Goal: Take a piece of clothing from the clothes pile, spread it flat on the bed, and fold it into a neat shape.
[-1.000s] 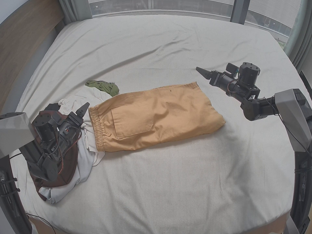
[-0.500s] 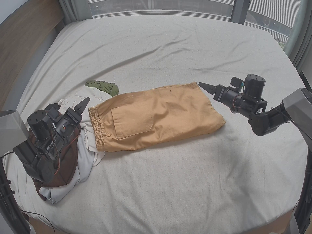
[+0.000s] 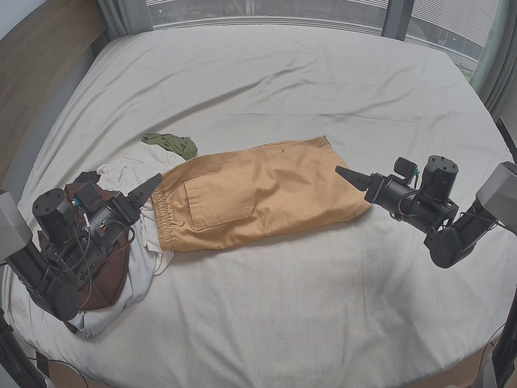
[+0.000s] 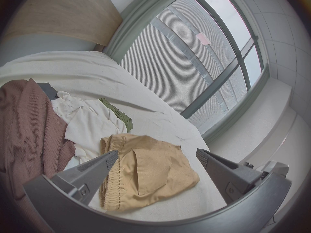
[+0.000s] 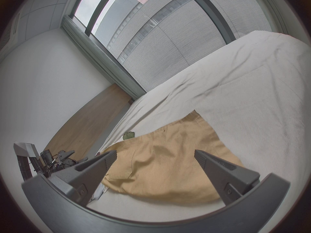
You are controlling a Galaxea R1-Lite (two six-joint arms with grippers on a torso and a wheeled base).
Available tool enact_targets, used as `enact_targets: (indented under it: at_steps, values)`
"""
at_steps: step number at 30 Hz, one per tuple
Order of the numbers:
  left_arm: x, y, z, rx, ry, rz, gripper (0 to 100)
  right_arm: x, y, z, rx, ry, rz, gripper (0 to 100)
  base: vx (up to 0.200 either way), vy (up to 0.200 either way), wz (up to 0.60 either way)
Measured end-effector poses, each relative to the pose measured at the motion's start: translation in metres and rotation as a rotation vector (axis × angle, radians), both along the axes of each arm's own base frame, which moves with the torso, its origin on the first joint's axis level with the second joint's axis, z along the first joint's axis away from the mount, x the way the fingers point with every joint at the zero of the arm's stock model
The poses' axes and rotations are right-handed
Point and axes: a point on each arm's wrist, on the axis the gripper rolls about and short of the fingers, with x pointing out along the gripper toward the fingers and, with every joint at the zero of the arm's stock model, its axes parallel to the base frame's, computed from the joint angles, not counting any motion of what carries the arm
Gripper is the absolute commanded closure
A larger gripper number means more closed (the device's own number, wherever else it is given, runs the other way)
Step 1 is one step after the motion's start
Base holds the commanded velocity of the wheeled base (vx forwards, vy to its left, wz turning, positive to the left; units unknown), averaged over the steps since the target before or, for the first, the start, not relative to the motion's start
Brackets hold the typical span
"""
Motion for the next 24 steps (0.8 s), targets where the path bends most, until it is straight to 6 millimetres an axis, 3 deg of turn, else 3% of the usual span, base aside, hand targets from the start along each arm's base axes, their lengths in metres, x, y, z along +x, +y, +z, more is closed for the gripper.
enact_targets:
  at_steps: [24]
  values:
    - [0.000,-0.008,-0.024,0.052,0.075,-0.025,0,0.001,-0.012,-0.044,-0.078,0.271,-0.035,0,0.000,0.000,0.00]
